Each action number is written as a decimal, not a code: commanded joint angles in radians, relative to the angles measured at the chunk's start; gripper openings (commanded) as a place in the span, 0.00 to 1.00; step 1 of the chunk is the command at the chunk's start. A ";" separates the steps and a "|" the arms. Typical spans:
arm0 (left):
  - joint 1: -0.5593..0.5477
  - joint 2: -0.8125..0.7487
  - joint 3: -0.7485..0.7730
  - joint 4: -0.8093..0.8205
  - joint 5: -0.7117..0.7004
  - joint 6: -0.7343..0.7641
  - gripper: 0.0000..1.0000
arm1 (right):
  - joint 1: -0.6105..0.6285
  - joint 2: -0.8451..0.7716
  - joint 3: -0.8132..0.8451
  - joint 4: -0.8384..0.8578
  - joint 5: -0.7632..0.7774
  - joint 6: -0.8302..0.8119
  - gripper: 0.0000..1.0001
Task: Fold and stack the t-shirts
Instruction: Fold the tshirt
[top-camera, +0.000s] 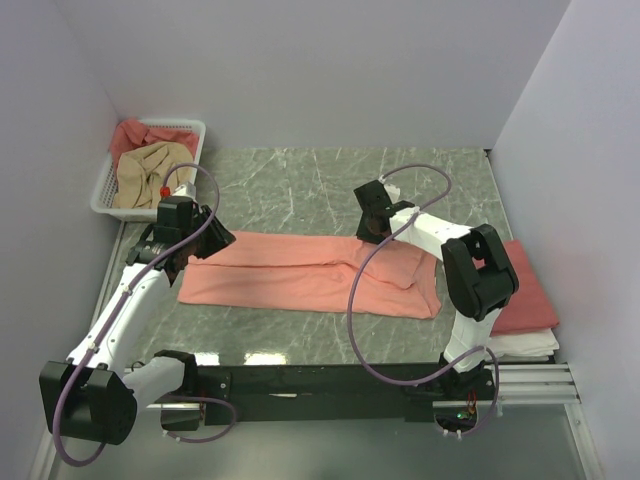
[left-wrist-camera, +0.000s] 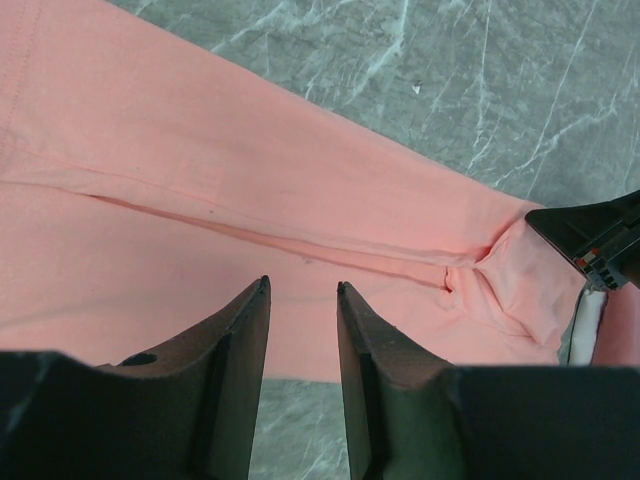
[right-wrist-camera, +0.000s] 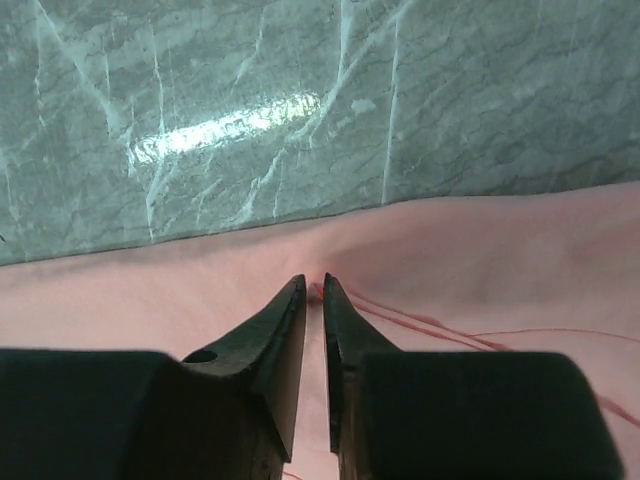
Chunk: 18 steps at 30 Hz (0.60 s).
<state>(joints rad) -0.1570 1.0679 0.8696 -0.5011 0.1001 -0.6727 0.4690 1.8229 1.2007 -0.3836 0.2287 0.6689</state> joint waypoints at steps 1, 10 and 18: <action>-0.001 -0.029 -0.006 0.019 0.013 0.019 0.39 | 0.007 -0.020 -0.004 0.003 0.037 0.012 0.17; 0.000 -0.029 -0.007 0.022 0.024 0.019 0.39 | 0.013 -0.027 -0.010 0.003 0.049 0.015 0.35; -0.001 -0.029 -0.011 0.021 0.023 0.019 0.39 | 0.025 0.001 0.014 0.005 0.046 0.020 0.38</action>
<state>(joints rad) -0.1570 1.0618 0.8650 -0.4988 0.1093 -0.6727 0.4793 1.8229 1.1866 -0.3843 0.2466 0.6762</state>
